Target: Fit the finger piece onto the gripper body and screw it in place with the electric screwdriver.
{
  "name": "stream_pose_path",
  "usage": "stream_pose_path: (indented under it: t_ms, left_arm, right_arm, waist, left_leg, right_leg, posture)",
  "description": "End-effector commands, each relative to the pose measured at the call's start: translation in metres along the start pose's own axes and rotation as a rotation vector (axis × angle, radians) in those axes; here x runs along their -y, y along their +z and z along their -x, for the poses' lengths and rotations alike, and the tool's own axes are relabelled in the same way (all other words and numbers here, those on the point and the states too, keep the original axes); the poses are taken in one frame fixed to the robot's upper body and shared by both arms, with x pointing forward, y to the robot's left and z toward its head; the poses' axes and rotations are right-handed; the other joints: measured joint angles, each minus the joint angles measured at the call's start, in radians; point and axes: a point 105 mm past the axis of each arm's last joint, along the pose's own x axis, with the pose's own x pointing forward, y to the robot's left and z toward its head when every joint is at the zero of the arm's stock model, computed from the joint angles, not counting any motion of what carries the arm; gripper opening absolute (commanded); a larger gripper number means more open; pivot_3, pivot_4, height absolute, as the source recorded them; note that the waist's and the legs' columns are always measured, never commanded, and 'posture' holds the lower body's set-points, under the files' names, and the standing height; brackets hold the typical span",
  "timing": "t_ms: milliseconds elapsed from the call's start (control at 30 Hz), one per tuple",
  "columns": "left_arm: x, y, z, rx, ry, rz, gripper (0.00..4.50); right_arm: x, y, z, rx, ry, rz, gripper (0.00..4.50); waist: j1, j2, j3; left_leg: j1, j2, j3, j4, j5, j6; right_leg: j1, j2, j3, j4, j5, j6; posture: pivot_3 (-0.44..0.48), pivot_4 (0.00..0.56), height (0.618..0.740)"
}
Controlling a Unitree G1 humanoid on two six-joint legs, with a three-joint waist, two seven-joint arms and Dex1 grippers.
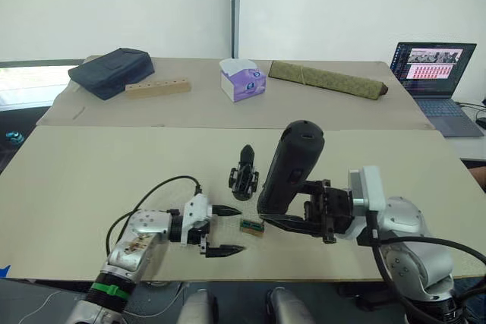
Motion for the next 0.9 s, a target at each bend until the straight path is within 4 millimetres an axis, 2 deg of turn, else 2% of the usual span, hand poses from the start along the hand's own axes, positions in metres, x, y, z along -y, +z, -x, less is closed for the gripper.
stream_pose_path:
  t_ms: [33,400,900]
  left_arm:
    - [-0.001,-0.006,-0.008,-0.034,0.018,-0.006,4.50]
    - [0.002,-0.009,-0.017,-0.007,0.031,0.023,4.50]
    - [0.010,-0.015,-0.016,-0.015,0.007,0.027,4.50]
  right_arm:
    - [0.001,0.009,-0.005,0.030,0.003,0.048,1.90]
    - [0.013,0.004,-0.006,0.014,-0.037,0.071,1.90]
    - [0.011,0.000,0.000,-0.024,-0.015,0.040,1.90]
  waist:
    - [0.000,0.000,0.000]
    - [0.015,0.001,-0.001]
    - [0.010,0.001,-0.001]
  left_leg:
    - [0.001,0.000,0.000,0.000,0.000,0.000]
    - [0.002,-0.001,0.000,0.000,0.000,0.000]
    - [0.003,-0.001,0.000,0.000,0.000,0.000]
  right_leg:
    - [0.001,0.000,0.000,0.000,0.000,0.000]
    - [0.003,-0.001,0.000,0.000,0.000,0.000]
    - [0.002,-0.001,0.000,-0.001,0.000,0.000]
  posture:
    - [0.000,0.150,0.740]
    - [0.000,0.150,0.740]
    - [0.000,0.150,0.740]
